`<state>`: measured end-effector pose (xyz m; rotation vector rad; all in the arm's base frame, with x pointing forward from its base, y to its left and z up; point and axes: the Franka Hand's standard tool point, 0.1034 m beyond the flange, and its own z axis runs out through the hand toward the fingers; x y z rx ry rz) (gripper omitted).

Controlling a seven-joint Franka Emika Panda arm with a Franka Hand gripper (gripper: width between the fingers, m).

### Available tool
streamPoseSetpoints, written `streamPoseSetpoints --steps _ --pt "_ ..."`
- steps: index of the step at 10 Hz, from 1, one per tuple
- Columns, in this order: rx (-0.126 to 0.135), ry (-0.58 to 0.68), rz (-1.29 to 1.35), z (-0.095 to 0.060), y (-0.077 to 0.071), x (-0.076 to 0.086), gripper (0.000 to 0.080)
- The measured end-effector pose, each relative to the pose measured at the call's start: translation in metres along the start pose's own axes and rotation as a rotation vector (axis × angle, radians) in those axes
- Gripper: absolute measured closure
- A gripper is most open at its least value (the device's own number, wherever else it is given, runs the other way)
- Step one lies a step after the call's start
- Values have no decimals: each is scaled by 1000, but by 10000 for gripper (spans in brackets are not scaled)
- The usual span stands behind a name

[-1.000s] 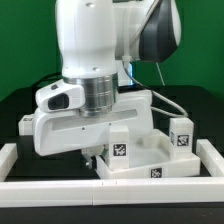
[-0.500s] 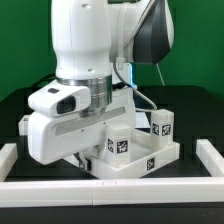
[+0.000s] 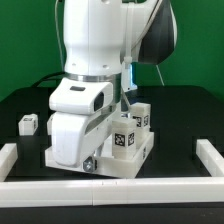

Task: Assemble square table

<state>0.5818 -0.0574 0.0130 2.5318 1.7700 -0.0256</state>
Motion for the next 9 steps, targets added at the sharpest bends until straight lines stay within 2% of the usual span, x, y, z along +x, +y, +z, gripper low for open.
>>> streamPoseSetpoints --steps 1,2,3,4,7,8,9 --pt "-8 -9 -124 -2 0 7 744" --pt "-53 -7 -348 -5 6 15 744" --pt "-133 -13 -560 -7 14 13 742" --pt "-111 -18 -567 -5 11 8 742" --pt "-110 -59 -717 -4 12 4 741" --pt "-113 -70 -788 -6 8 18 741" --pt "-120 -64 -850 -8 2 39 741"
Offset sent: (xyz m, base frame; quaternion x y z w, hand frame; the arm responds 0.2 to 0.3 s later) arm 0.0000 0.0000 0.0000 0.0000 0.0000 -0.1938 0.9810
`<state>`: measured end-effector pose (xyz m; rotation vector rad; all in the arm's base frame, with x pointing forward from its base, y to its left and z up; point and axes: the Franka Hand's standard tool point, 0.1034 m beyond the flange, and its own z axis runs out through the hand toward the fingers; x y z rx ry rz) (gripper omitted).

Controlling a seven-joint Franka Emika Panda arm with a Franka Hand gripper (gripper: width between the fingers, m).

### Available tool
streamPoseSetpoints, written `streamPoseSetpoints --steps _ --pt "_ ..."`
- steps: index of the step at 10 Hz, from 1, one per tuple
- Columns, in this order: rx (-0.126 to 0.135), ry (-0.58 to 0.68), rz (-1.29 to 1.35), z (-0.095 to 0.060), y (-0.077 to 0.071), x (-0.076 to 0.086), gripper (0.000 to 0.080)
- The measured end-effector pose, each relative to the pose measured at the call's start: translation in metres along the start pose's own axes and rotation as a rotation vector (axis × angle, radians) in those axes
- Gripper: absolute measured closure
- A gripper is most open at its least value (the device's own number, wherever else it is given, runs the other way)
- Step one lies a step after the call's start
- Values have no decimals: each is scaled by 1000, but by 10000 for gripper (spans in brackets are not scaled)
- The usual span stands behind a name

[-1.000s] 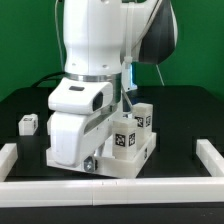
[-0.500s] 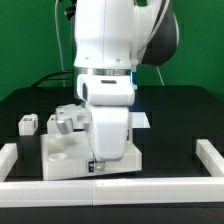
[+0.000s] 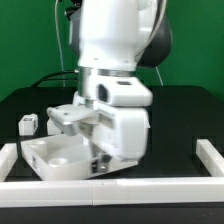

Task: Assemble square table

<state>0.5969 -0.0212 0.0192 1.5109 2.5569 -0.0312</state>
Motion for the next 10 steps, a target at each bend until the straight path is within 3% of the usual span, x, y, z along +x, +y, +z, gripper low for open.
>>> streamPoseSetpoints --steps 2,5,7,9,10 --pt "-11 -1 -88 -1 5 8 741" --pt "25 -11 -254 4 -5 6 741" --pt "30 27 -519 0 -9 28 741" --pt "31 57 -576 -8 3 55 741" --pt "38 62 -677 -4 -2 53 741"
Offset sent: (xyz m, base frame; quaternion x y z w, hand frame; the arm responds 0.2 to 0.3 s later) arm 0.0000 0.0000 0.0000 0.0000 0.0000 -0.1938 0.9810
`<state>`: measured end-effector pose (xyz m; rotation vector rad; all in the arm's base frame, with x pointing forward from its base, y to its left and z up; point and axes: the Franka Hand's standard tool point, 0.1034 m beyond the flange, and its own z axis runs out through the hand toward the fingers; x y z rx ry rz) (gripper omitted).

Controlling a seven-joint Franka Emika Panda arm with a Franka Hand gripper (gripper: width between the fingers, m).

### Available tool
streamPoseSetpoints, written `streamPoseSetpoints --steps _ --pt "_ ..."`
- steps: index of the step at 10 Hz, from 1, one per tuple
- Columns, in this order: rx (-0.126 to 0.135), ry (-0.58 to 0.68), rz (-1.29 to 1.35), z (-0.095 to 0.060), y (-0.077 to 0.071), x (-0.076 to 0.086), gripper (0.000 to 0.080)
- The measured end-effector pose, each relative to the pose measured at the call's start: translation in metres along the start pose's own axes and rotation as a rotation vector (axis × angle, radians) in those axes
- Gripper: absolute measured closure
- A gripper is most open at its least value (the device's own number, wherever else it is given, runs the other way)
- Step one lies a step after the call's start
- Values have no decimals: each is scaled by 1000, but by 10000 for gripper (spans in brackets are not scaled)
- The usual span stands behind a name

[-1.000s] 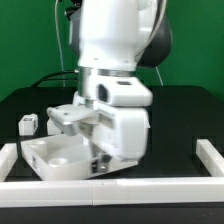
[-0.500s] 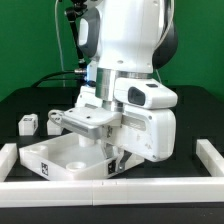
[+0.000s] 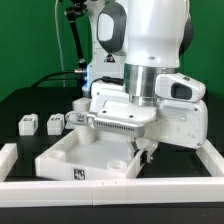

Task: Assemble square table

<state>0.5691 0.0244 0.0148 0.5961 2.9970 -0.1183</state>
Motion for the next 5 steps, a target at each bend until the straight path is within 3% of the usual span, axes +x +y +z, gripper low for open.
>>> streamPoseSetpoints --steps 4,5 --pt "34 0 -226 5 -9 1 741" --pt "50 29 -245 1 4 6 741"
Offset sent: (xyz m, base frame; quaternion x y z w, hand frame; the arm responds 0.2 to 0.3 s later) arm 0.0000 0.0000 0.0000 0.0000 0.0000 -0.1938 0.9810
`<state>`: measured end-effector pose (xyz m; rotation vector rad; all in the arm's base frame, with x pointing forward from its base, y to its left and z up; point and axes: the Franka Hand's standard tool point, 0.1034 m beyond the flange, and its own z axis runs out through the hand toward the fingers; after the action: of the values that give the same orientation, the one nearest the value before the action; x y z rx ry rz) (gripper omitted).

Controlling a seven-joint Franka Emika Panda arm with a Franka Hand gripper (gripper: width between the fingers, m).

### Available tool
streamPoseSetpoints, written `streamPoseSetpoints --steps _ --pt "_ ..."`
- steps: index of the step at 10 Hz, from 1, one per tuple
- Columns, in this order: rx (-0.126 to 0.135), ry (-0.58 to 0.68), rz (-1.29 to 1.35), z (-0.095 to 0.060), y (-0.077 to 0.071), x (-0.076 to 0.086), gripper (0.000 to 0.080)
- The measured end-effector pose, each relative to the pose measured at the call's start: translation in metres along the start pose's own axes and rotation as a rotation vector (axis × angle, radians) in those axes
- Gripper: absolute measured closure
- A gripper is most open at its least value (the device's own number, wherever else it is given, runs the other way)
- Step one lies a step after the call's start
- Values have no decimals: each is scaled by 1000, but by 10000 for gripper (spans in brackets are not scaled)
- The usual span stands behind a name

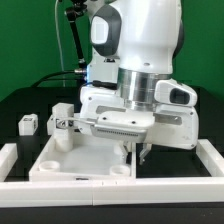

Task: Assemble square table

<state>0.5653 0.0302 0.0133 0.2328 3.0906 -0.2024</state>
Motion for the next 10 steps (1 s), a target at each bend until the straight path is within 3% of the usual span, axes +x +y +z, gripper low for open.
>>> streamPoseSetpoints --steps 2,4,7,9,10 --pt "20 75 29 -13 35 3 741" --pt "20 72 37 -6 25 4 741" --pt "20 77 36 -3 25 5 741" --pt "-38 63 -26 5 27 2 741" --pt "-52 66 -31 5 27 2 741"
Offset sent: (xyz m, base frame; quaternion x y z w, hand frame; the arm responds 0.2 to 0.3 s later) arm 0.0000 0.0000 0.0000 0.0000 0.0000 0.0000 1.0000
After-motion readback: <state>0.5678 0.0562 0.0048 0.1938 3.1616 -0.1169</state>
